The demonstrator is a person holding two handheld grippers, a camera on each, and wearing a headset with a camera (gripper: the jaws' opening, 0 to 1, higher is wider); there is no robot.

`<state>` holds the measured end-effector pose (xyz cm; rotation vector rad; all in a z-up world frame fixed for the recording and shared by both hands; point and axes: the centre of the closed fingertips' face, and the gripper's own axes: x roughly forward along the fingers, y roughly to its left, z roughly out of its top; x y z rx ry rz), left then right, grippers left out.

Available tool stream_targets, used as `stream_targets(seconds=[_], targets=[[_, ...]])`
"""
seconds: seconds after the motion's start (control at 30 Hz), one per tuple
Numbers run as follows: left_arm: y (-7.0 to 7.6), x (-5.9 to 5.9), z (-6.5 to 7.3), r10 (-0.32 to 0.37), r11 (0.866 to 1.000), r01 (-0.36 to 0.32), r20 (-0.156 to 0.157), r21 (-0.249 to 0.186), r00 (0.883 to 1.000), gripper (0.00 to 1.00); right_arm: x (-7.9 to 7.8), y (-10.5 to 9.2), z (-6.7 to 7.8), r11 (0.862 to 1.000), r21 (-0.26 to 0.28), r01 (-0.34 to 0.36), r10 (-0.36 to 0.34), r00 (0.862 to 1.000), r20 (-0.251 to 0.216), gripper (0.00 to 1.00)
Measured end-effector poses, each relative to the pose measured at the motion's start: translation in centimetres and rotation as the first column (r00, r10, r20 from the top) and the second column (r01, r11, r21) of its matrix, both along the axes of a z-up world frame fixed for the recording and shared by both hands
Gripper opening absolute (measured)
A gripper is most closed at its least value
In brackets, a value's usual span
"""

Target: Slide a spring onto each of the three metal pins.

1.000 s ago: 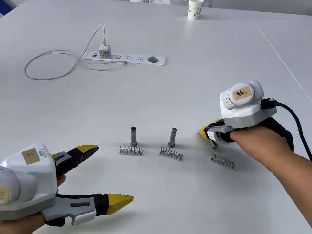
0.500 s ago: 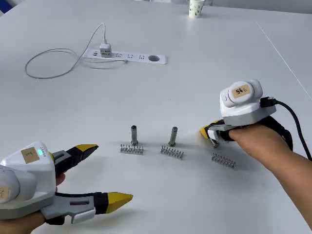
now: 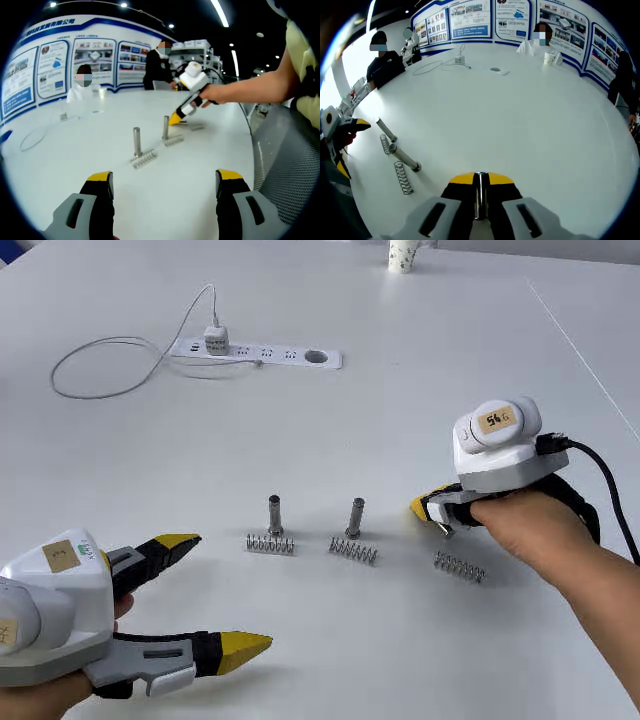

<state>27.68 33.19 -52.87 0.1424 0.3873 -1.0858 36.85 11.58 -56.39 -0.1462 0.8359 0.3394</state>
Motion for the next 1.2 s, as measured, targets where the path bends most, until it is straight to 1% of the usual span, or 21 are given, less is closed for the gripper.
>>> stream_targets(seconds=[0.1,0.3,0.33,0.37,0.4,0.53,0.8,0.97,1.2], targets=[[-0.1,0.0,0.0,-0.001,1.000,0.001,0.000,0.000,1.000,0.85,0.0,0.0,0.0,1.000,0.002,0.003,-0.003,1.000,-0.006,0.09],[0.0,0.1,0.1,0.002,1.000,-0.002,0.003,0.000,1.000,0.85,-0.1,0.1,0.1,1.000,0.011,0.004,-0.004,1.000,-0.001,0.08],[0.0,0.1,0.2,0.003,1.000,-0.003,0.005,0.000,1.000,0.85,-0.1,0.2,0.3,1.000,0.016,0.004,-0.004,1.000,0.007,0.08],[0.1,0.2,0.3,0.005,1.000,-0.005,0.007,-0.001,1.000,0.85,0.1,0.3,0.8,1.000,0.029,0.006,-0.007,1.000,0.024,0.08],[0.2,0.2,0.4,0.007,1.000,-0.007,0.008,-0.003,1.000,0.85,0.0,0.3,1.1,1.000,0.029,0.006,-0.007,1.000,0.027,0.08],[0.3,0.2,0.5,0.013,1.000,-0.013,0.009,-0.004,1.000,0.85,-0.1,0.3,1.7,1.000,0.021,-0.003,0.002,0.999,0.039,0.08],[0.2,0.0,0.6,0.004,1.000,-0.004,0.015,-0.002,1.000,0.85,-0.9,-0.1,3.2,1.000,0.015,-0.002,0.001,0.998,0.068,0.08],[0.2,0.0,0.7,0.002,1.000,-0.002,0.020,-0.003,1.000,0.85,-1.3,-0.3,3.8,1.000,0.010,-0.003,0.002,0.997,0.082,0.08],[0.2,-0.1,0.9,-0.001,1.000,0.001,0.025,-0.004,1.000,0.85,-1.8,-0.6,4.1,1.000,0.012,0.007,-0.008,0.996,0.089,0.08]])
